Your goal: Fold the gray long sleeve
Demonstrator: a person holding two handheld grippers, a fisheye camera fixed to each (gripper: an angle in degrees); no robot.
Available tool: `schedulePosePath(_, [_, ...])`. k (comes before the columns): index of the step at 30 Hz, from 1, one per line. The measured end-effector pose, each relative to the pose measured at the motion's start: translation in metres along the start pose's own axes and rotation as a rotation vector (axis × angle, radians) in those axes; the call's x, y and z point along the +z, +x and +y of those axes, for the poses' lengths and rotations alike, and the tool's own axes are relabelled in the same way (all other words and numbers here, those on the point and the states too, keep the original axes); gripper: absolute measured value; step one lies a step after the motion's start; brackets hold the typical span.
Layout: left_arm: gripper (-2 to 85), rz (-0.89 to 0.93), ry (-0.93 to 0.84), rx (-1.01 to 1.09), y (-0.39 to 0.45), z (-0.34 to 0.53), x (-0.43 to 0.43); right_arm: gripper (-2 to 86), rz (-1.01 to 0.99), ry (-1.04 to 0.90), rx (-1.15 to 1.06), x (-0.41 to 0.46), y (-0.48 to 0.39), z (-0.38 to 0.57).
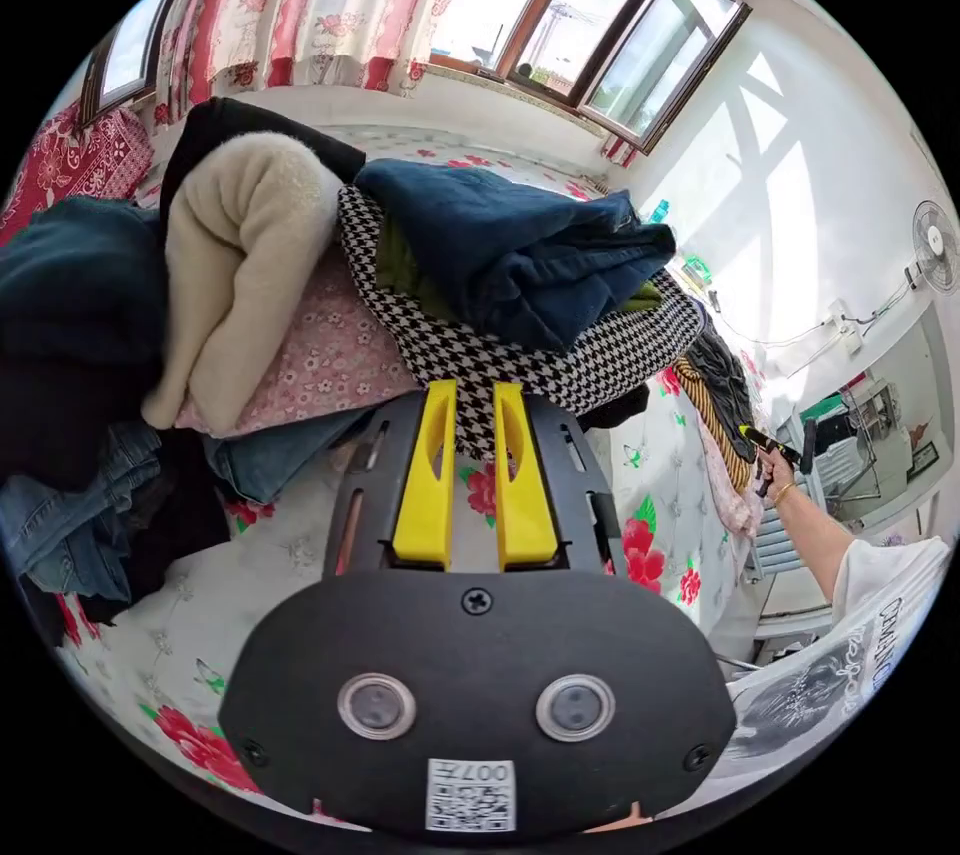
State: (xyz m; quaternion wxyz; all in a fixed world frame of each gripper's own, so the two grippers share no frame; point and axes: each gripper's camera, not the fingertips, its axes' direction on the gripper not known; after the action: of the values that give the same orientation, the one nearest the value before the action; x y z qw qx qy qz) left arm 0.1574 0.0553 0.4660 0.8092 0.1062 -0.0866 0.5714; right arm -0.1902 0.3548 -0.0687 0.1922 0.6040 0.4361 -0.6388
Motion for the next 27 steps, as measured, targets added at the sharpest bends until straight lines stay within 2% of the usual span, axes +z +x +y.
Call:
schedulePosePath(4, [5.3,-0.021,-0.024,-0.010,0.004,0.042,0.000,9.8,0.089,-0.063,0.095,0.009,0.048,-0.006])
schedulePosePath(6, [4.3,-0.043,-0.112,-0.027,0.005,0.081,0.007,9.1,0.069,-0.182,0.138,0.032,0.065,-0.011])
schedulePosePath(8, [3.3,-0.026,-0.207,-0.069,0.004,0.116,0.016,7.2,0.072,-0.222,0.160,0.044,0.069,-0.010])
schedulePosePath(11, [0.9,0.032,-0.354,-0.141,0.004,0.176,0.026,2.9,0.142,-0.205,0.158,0.033,0.059,-0.021])
schedulePosePath(14, [-0.6,0.094,-0.440,-0.184,0.007,0.218,0.025,0.8,0.173,-0.020,0.010,-0.009,0.023,-0.029])
schedulePosePath(19, [-0.9,0.203,-0.498,-0.185,0.016,0.254,0.018,-0.1,-0.009,0.094,-0.180,-0.070,-0.034,-0.026])
schedulePosePath(21, [-0.9,0.257,-0.480,-0.162,0.020,0.260,0.008,-0.2,-0.146,0.131,-0.300,-0.099,-0.067,-0.011])
schedulePosePath(25, [-0.7,0.304,-0.442,-0.107,0.022,0.268,-0.014,-0.2,-0.252,0.089,-0.397,-0.116,-0.120,0.026])
schedulePosePath(27, [0.0,0.316,-0.421,-0.073,0.019,0.277,-0.034,-0.2,-0.333,0.043,-0.515,-0.124,-0.165,0.064])
